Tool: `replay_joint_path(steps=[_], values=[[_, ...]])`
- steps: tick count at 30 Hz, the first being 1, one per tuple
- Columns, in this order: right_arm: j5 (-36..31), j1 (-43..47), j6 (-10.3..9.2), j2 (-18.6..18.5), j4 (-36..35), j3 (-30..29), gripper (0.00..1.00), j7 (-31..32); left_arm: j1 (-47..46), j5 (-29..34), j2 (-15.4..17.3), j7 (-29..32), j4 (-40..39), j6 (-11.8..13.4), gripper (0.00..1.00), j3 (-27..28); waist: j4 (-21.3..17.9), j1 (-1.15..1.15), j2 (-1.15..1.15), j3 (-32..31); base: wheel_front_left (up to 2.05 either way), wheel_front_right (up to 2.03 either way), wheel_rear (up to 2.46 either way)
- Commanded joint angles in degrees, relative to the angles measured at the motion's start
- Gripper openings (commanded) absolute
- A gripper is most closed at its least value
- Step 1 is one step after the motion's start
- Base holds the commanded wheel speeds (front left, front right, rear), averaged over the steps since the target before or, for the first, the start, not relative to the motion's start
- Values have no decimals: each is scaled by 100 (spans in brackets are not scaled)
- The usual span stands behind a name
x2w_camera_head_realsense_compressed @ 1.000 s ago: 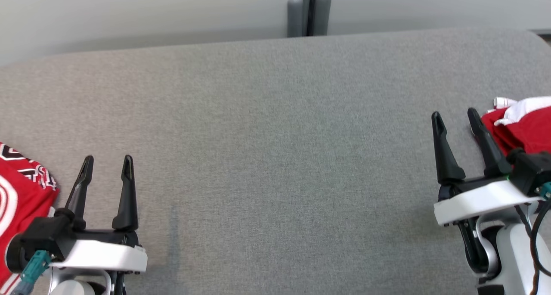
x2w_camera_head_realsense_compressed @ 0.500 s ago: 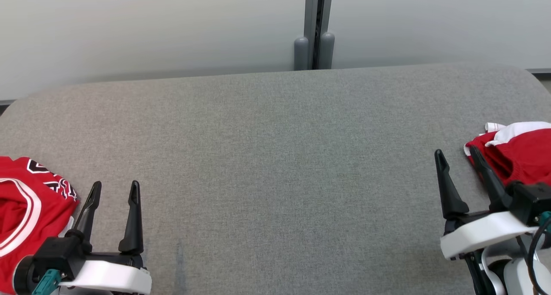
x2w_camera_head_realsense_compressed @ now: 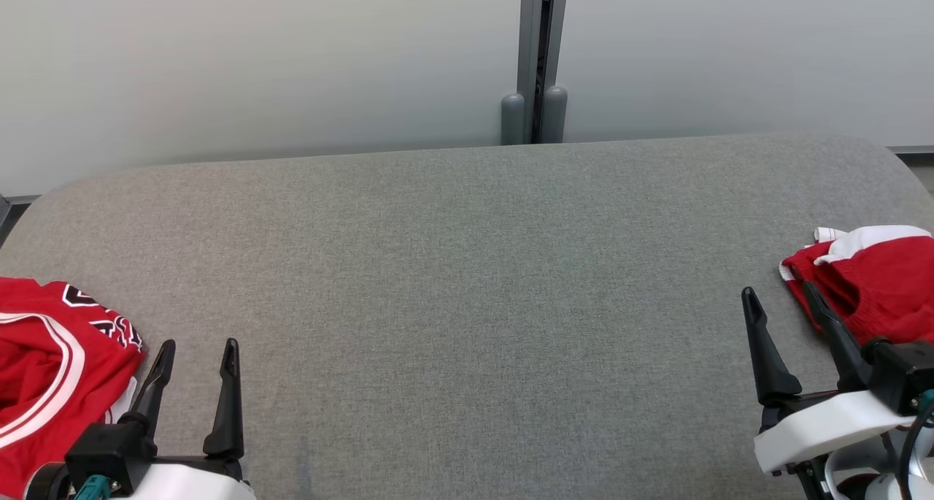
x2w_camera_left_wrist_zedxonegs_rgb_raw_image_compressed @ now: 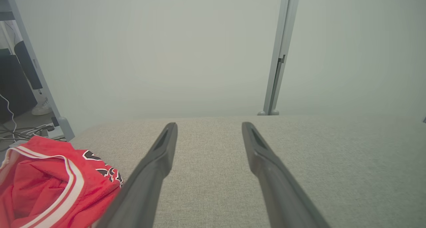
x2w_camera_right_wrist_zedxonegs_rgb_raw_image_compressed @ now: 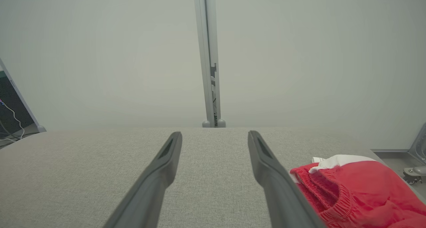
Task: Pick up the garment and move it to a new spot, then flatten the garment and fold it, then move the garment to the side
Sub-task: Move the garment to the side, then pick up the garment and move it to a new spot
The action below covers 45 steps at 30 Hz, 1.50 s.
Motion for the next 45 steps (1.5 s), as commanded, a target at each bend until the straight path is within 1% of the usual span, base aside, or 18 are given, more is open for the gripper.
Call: replay_joint_path(steps=[1, 11, 23, 31, 35, 37, 38, 39, 40, 41, 42, 43, 44, 45], values=[[-15, 63, 2, -8, -63, -13, 100, 29, -1, 0, 48, -2, -16, 31, 100, 4, -1, 0, 0, -3, 0, 0, 0], [-37, 147, 2, 23, -230, -60, 100, 98, -35, -35, 73, 22, 13, 41, 100, -26, -21, 0, 0, 26, 0, 0, 0], [-48, 183, 2, 52, -212, -77, 100, 76, -81, -59, 96, 11, 78, 62, 100, -48, -60, 0, 0, 44, 0, 0, 0], [-45, 253, 2, 66, -214, -139, 100, 64, -143, -116, 98, 11, 117, 66, 100, -49, 7, 0, 0, 22, 0, 0, 0], [-50, 243, 2, 67, -249, -145, 100, 51, -208, -146, 87, -16, 118, 85, 100, -4, 148, 0, 0, 41, 0, 0, 0], [-68, 241, 2, 68, -284, -133, 100, 75, -246, -224, 51, -41, 108, 70, 100, 41, 294, 0, 0, 59, 0, 0, 0], [-71, 235, 2, 69, -316, -130, 100, 75, -284, -242, 55, -63, 97, 58, 100, 76, 386, 0, 0, 71, 0, 0, 0], [-70, 233, 2, 68, -371, -133, 100, 88, -342, -297, 45, -97, 106, 34, 100, 127, 598, 0, 0, 69, 0, 0, 0], [-54, 228, 2, 69, -397, -105, 100, 103, -368, -293, 52, -115, 115, 22, 100, 156, 703, 0, 0, 64, 0, 0, 0], [-54, 228, 2, 69, -397, -105, 100, 103, -368, -293, 52, -115, 115, 22, 100, 156, 703, 0, 0, 64, 0, 0, 0], [-44, 208, 2, 70, -443, -79, 100, 140, -407, -349, 38, -145, 117, -30, 100, 182, 925, 0, 0, 58, 0, 0, 0], [-44, 208, 2, 70, -443, -79, 100, 140, -407, -349, 38, -145, 117, -30, 100, 182, 925, 0, 0, 58, 0, 0, 0], [-53, 175, 2, 65, -471, -50, 100, 162, -436, -386, 33, -167, 142, -97, 100, 196, 1150, 0, 0, 61, 0, 0, 0], [-57, 163, 2, 66, -502, -42, 100, 177, -473, -417, 21, -186, 146, -140, 100, 186, 1266, 0, 0, 62, 0, 0, 0]])
